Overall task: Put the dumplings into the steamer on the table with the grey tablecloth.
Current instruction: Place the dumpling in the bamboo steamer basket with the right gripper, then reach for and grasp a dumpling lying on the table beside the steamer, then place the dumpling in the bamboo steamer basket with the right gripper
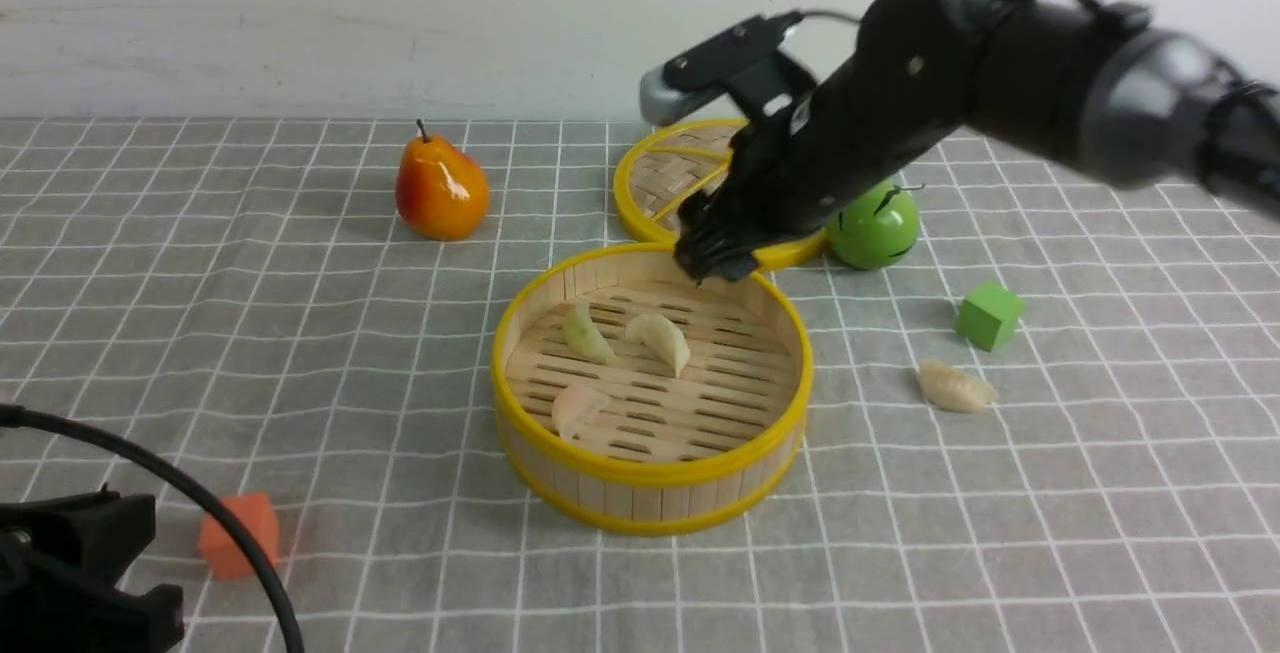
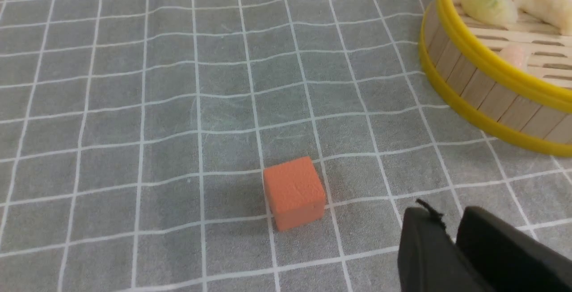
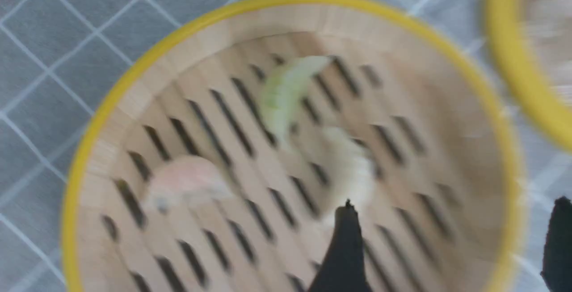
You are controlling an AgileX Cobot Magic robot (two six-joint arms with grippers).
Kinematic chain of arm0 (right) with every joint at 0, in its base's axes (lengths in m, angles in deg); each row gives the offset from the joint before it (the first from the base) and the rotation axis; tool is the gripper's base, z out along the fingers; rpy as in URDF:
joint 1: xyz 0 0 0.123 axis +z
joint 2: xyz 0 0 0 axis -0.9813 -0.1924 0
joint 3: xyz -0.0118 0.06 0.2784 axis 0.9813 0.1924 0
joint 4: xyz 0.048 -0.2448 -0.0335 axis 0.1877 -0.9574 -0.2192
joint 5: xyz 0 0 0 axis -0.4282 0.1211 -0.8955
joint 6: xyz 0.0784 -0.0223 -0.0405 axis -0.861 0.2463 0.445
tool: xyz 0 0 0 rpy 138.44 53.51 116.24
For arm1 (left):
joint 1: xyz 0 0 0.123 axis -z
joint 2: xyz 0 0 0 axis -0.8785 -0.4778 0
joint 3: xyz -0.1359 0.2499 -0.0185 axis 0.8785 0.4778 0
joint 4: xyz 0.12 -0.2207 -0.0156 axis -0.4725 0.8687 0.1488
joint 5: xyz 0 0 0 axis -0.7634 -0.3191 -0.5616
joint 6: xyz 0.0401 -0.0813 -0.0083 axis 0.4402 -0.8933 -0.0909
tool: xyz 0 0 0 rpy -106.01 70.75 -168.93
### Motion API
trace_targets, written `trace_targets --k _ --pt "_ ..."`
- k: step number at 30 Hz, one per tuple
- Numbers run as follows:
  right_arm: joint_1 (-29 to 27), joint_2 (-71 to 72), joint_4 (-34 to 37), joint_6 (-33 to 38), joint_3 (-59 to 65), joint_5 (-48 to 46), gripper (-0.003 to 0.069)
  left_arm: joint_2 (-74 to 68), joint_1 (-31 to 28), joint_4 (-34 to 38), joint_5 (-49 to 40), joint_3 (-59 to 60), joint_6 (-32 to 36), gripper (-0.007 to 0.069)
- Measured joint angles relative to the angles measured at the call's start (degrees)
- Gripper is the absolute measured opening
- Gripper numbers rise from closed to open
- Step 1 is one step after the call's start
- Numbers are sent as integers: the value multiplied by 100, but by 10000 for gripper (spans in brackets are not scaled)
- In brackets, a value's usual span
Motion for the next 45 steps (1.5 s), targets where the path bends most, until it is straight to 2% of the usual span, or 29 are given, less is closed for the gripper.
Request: trace_targets --k 2,6,10,13,16,18,19,20,21,24,28,30,32,34,39,42,44,45 --pt "-302 110 -332 -83 10 -385 549 0 0 0 61 0 0 116" --pt "-1054 -121 -476 -103 366 -898 539 0 0 0 96 0 0 122" --pt "-1675 -727 -246 -117 604 -1047 514 0 0 0 111 0 0 127" --pt "-1824 -1023 133 -117 617 -962 478 0 0 0 136 0 0 129" --pt "-1829 -1132 341 -23 622 -921 409 0 0 0 136 0 0 131" --pt "-1810 -1148 485 84 622 -901 315 0 0 0 140 0 0 132" --pt "-1806 -1148 519 101 622 -901 244 0 0 0 140 0 0 132" --pt "-1809 -1148 543 106 614 -924 219 0 0 0 140 0 0 132" --pt "-1809 -1148 558 112 551 -992 164 0 0 0 140 0 0 132" --pt "-1804 -1128 606 112 227 -1395 170 0 0 0 140 0 0 133" --pt "-1726 -879 1107 112 -401 -2065 170 0 0 -31 245 0 0 134" --pt "-1535 -678 1592 224 -658 -2289 170 0 0 -46 334 0 0 135" --pt "-1314 -559 1815 436 -757 -2326 170 0 0 -46 395 0 0 137" --pt "-832 -492 1932 883 -795 -2368 170 0 0 -58 450 0 0 140" --pt "-59 -842 1522 1072 -795 -2089 170 0 0 -60 454 0 -26 144" --pt "224 -1209 1119 951 -783 -1731 222 0 0 -41 413 0 -37 148" --pt "323 -1330 986 807 -757 -1574 285 0 0 9 401 0 -37 150" --pt "358 -1390 945 716 -748 -1495 349 0 0 84 392 0 -37 154"
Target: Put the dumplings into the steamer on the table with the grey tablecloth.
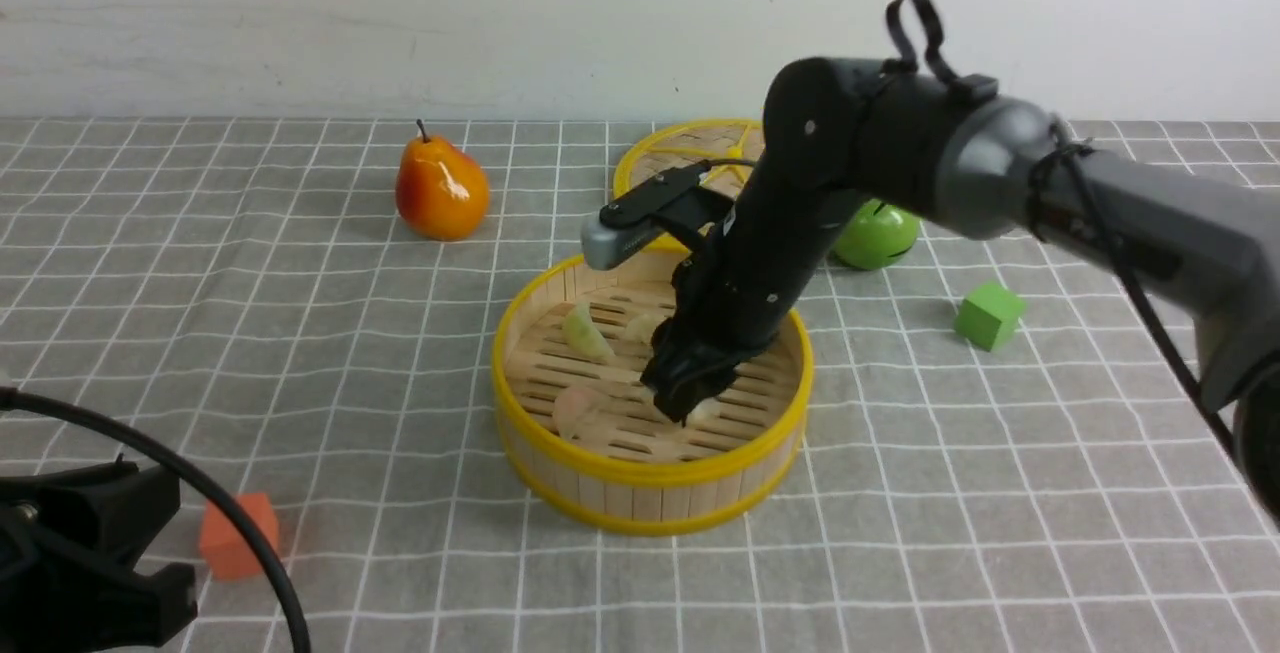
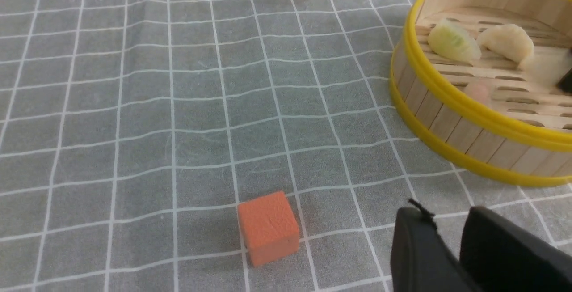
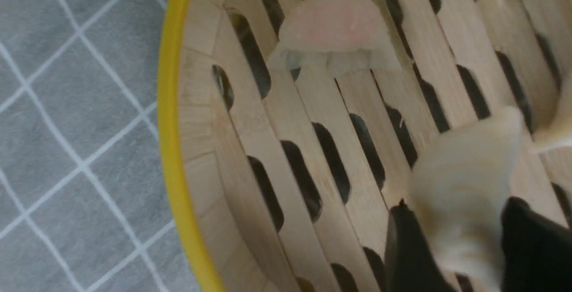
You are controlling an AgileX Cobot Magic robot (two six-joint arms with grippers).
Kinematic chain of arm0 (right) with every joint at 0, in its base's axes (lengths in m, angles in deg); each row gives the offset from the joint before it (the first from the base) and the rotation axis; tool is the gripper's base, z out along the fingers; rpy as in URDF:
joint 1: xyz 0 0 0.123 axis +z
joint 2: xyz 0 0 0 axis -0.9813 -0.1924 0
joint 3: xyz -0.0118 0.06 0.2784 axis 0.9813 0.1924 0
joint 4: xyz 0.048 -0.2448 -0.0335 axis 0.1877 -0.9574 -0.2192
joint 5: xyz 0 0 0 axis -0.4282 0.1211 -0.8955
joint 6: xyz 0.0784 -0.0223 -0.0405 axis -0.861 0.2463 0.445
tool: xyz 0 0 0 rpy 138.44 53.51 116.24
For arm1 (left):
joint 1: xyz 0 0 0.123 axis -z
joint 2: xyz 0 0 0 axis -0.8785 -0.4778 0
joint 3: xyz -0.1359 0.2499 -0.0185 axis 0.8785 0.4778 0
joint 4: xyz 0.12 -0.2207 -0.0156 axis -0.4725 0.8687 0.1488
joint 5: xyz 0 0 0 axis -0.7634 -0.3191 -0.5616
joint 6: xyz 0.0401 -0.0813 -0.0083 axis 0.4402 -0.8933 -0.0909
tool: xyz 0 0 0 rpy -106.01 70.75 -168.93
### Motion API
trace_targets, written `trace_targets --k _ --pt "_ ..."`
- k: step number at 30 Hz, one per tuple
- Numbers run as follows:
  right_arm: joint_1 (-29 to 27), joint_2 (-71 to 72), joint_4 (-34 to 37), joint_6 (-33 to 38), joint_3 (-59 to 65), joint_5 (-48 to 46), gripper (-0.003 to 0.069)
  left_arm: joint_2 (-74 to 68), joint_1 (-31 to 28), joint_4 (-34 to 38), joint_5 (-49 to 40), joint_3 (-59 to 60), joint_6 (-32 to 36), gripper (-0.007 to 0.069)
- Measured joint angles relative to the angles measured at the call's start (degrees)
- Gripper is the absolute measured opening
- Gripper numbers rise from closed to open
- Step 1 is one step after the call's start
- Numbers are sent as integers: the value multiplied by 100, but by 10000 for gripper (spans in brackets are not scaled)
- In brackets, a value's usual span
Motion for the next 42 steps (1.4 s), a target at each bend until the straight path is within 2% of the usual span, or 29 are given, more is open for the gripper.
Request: trace_targets --k 2,5,8,10,11,12,15,18,21,24,25,27,30,35,36,39,42 --pt "35 -21 -15 -151 6 105 435 0 0 118 -12 0 -4 155" --pt "47 10 -54 -449 -128 52 512 0 0 195 -20 0 -4 160" --pt "47 243 -504 -1048 -636 -510 514 0 0 195 -22 0 -4 165" --pt "34 605 -966 -1346 -1137 -926 464 0 0 195 -27 0 -4 165" --pt "34 605 -966 -1346 -1137 -926 464 0 0 195 -27 0 -4 165" --pt "10 1073 -1385 -1458 -1488 -1081 394 0 0 195 -34 0 -4 165" --pt "-26 2208 -2018 -1546 -1962 -1131 214 0 0 195 -40 0 -4 166" --pt "-45 3497 -2274 -1665 -1758 -1157 24 0 0 195 -42 0 -4 166" --pt "-45 4475 -2316 -1832 -885 -798 -17 0 0 195 -42 0 -4 166" --pt "-45 5401 -2316 -1873 705 25 -19 0 0 195 -42 0 -4 166" --pt "-45 5937 -2323 -1880 1790 649 -19 0 0 195 -42 0 -4 167" --pt "-45 6480 -2350 -1891 2779 1363 -19 0 0 195 -42 0 -4 169" --pt "-45 7534 -2406 -1896 4894 2874 -18 0 0 195 -47 0 -4 174" --pt "-45 9026 -2426 -1978 7889 6667 -15 0 0 195 -47 0 -4 179" --pt "-45 9119 -2409 -2046 8276 7109 -14 0 0 195 -47 0 -4 180" --pt "-45 9388 -2334 -2419 9378 8007 -11 0 0 195 -47 0 -4 183" --pt "-45 9470 -2301 -2805 10327 8316 -10 0 0 195 -47 0 -4 185"
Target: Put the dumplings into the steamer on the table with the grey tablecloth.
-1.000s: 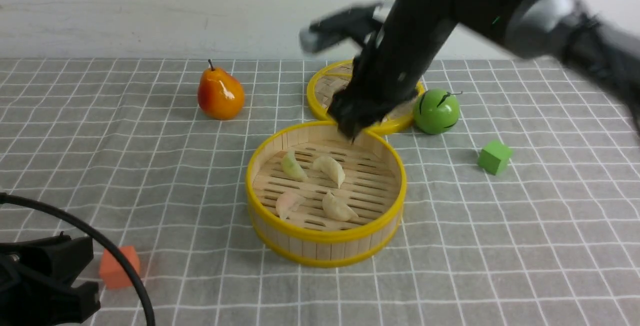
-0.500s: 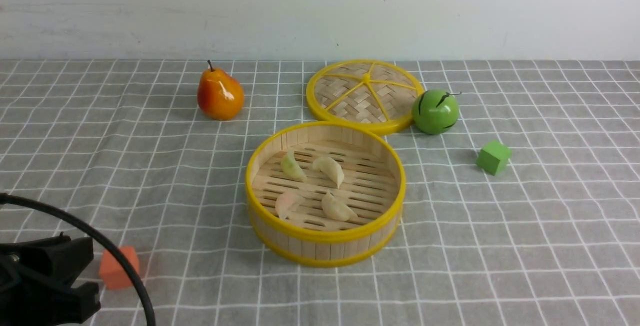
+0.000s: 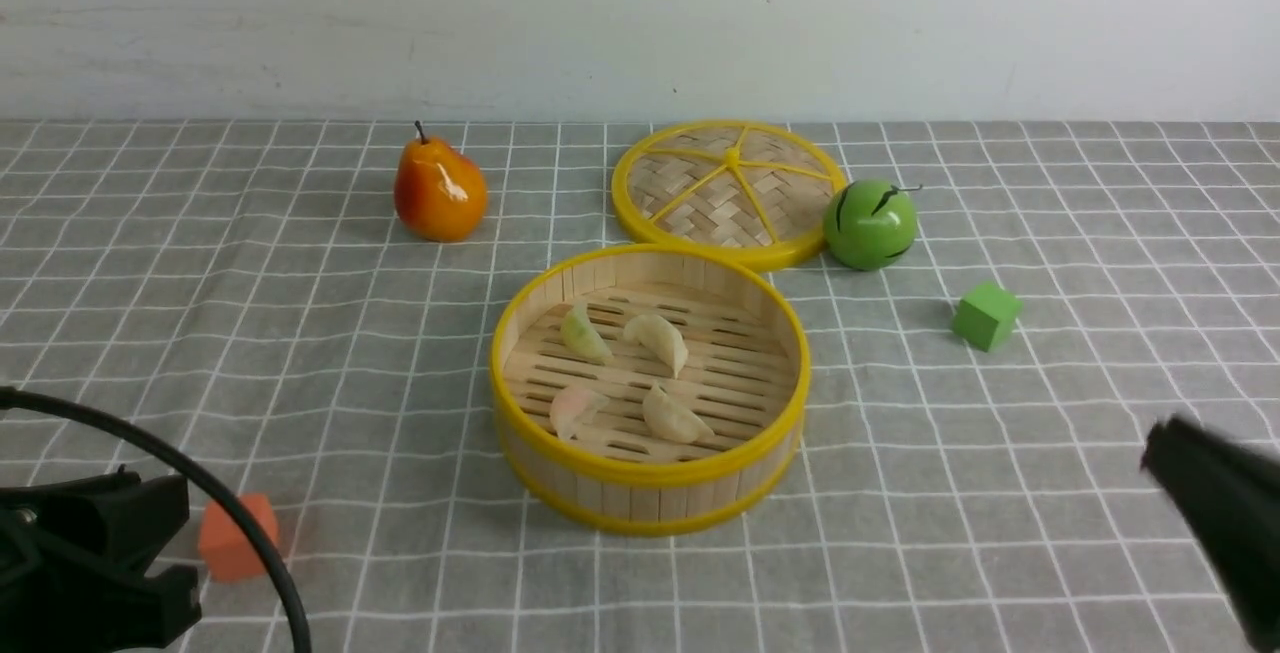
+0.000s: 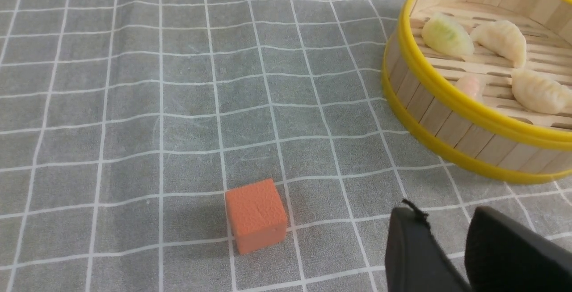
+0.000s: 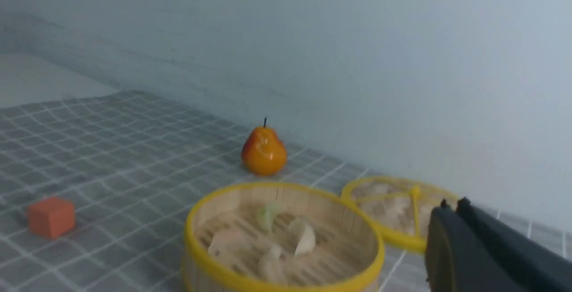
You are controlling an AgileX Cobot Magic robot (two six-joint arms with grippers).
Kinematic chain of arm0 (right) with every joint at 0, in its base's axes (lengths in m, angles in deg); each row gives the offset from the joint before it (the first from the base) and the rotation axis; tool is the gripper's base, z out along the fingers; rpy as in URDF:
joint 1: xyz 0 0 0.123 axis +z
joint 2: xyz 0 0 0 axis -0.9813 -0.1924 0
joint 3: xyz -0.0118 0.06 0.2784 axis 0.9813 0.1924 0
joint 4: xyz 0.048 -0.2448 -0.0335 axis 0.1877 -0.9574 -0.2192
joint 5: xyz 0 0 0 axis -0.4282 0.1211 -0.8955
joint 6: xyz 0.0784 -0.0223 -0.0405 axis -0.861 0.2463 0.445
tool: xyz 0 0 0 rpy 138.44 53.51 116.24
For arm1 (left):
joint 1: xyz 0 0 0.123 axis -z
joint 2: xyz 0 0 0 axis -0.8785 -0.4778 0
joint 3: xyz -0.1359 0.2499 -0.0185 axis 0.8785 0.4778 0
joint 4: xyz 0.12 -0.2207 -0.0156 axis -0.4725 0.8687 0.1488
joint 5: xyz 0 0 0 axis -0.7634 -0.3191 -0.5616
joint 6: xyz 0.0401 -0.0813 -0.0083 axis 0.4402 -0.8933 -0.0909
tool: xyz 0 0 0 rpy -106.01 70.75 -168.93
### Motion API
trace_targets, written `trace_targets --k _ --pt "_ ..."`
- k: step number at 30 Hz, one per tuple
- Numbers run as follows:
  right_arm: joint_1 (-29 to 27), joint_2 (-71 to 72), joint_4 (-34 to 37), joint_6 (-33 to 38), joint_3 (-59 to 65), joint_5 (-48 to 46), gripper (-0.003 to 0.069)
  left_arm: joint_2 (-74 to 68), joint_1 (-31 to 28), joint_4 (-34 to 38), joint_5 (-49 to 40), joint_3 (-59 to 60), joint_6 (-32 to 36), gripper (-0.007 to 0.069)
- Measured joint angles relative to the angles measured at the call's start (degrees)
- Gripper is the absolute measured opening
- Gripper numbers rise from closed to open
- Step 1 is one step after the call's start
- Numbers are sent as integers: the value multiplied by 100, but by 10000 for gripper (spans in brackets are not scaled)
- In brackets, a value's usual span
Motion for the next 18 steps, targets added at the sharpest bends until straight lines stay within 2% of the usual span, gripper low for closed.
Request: trace_targets --k 3,6,7,8,10,13,17,18 --pt "0 7 30 -324 563 -90 -8 0 0 0 -6 0 0 189" --pt "0 20 65 -589 681 -1105 -7 0 0 0 -6 0 0 194" --pt "0 20 65 -596 679 -1182 -7 0 0 0 -6 0 0 195" --pt "0 25 68 -664 690 -1950 -5 0 0 0 -14 0 0 196" --pt "0 41 79 -701 703 -2636 -3 0 0 0 -7 0 0 199" --pt "-42 364 118 -712 708 -3118 -3 0 0 0 -8 0 0 202" --pt "-393 1134 134 -712 708 -3522 -1 0 0 0 -19 0 0 202" --pt "-650 1552 134 -712 708 -3723 -1 0 0 0 -19 0 0 203"
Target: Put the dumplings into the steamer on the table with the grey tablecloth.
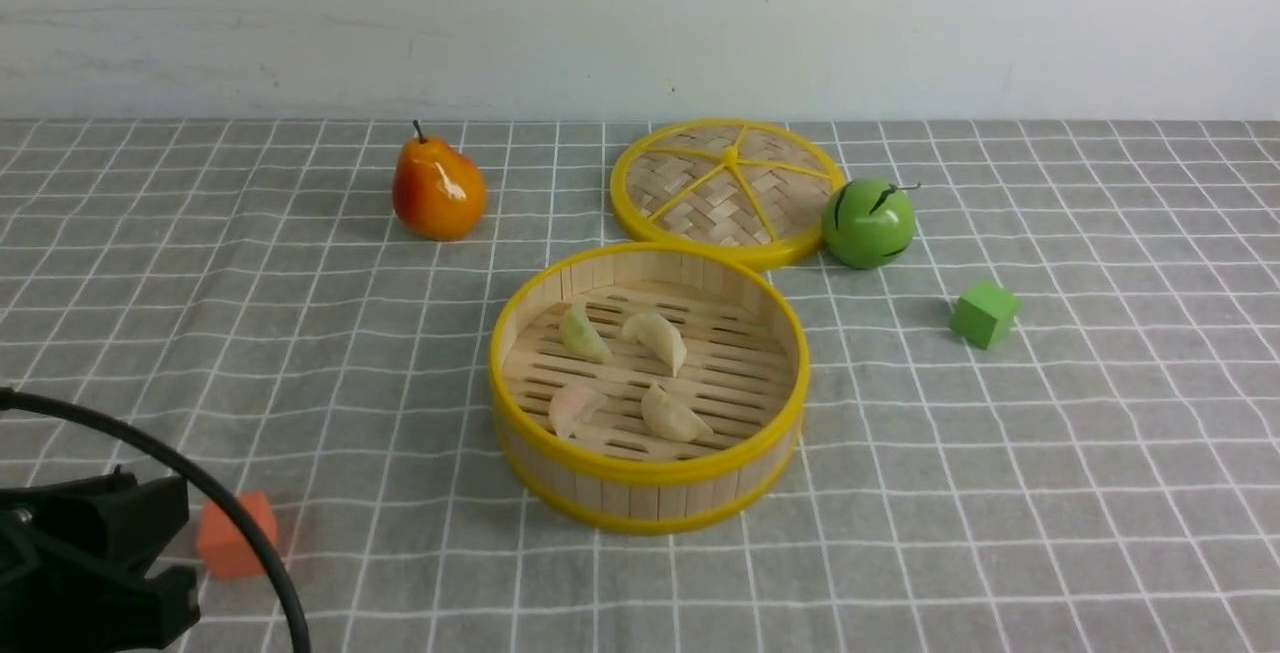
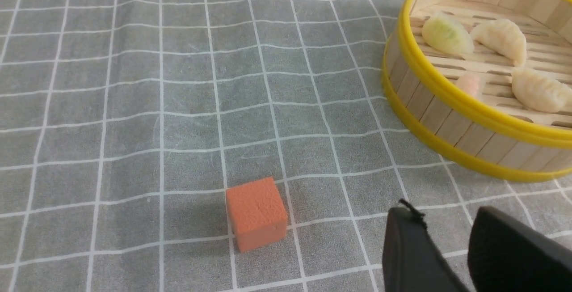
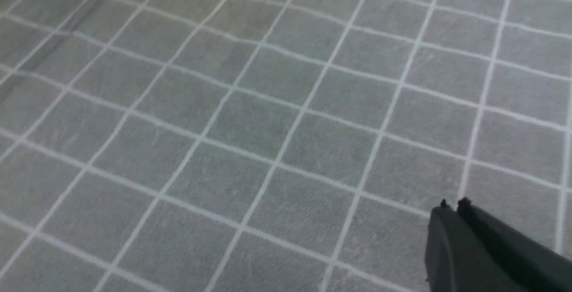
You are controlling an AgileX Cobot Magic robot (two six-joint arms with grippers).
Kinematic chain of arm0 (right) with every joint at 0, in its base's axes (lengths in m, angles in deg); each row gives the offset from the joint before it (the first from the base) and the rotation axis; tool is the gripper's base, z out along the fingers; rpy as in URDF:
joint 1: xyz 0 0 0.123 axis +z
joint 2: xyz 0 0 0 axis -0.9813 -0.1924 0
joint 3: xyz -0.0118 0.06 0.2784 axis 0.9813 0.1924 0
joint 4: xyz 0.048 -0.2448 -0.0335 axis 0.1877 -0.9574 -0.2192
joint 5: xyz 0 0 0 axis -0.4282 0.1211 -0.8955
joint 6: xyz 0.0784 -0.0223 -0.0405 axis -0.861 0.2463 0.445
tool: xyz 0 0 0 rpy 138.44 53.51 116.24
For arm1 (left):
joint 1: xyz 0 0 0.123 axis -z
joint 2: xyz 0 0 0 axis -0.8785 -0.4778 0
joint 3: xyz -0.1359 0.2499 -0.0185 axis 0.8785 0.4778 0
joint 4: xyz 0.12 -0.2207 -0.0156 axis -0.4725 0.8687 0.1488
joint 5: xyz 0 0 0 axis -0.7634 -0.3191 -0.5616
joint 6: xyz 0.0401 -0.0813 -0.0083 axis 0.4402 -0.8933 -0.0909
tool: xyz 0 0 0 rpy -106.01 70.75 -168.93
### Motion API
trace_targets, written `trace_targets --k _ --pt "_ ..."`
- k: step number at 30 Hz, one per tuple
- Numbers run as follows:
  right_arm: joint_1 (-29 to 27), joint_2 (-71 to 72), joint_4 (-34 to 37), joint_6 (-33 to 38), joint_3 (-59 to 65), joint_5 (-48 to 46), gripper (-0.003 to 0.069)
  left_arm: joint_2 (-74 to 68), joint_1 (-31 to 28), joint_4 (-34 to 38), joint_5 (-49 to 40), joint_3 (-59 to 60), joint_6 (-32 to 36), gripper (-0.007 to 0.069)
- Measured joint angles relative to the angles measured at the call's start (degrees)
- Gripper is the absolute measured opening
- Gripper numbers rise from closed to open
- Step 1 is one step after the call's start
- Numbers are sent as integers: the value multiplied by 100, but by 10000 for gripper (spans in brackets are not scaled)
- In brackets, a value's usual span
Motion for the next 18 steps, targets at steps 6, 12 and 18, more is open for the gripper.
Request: trace_targets --k 6,12,18 --pt "-1341 1582 148 -6 -26 -730 1 0 0 0 -16 0 0 206" --pt "-1927 1678 388 94 -56 -874 5 0 0 0 -22 0 0 212" --pt "-1932 1684 448 127 -56 -874 11 0 0 0 -22 18 0 218"
